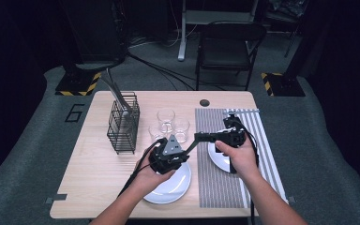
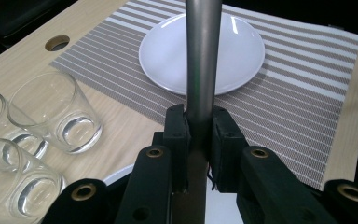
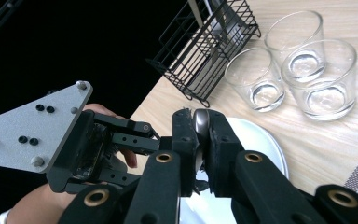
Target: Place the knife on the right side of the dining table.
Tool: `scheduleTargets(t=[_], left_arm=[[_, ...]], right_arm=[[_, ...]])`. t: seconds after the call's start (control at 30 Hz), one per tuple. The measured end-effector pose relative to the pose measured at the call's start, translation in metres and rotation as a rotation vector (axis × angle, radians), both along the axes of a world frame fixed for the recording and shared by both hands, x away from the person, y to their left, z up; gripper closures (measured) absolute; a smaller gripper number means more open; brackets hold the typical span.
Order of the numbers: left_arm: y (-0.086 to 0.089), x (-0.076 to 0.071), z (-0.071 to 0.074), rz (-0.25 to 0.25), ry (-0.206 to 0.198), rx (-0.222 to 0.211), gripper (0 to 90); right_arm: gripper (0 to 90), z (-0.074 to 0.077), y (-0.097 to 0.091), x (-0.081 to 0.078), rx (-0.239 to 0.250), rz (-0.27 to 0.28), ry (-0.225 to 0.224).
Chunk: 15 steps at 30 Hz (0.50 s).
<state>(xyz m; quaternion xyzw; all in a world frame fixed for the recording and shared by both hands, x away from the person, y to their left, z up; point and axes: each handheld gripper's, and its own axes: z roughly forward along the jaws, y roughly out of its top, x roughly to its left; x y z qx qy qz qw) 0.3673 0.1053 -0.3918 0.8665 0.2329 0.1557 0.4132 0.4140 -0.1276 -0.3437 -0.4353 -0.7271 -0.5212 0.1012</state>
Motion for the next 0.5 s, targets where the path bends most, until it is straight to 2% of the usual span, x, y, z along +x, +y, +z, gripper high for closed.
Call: scheduleTargets(t=[0.1,0.3,0.33,0.5], left_arm=[[0.003,0.003,0.001,0.008,0.019,-0.030,74.0],[0.012,0.002,0.001,0.038,0.011,-0.049,67.0],[0.015,0.002,0.001,0.045,0.027,-0.067,66.2],[0.021,0.002,0.000,0.062,0.024,-0.076,59.5]], right_arm=[[83.7,0.001,-0.001,0.001,0.001,-0.014,-0.002],[83.7,0.007,-0.012,0.004,0.002,-0.062,-0.007],[83.7,0.008,-0.016,0.006,0.012,-0.075,-0.003],[83.7,0.009,-0.021,0.008,0.018,-0.095,-0.005]])
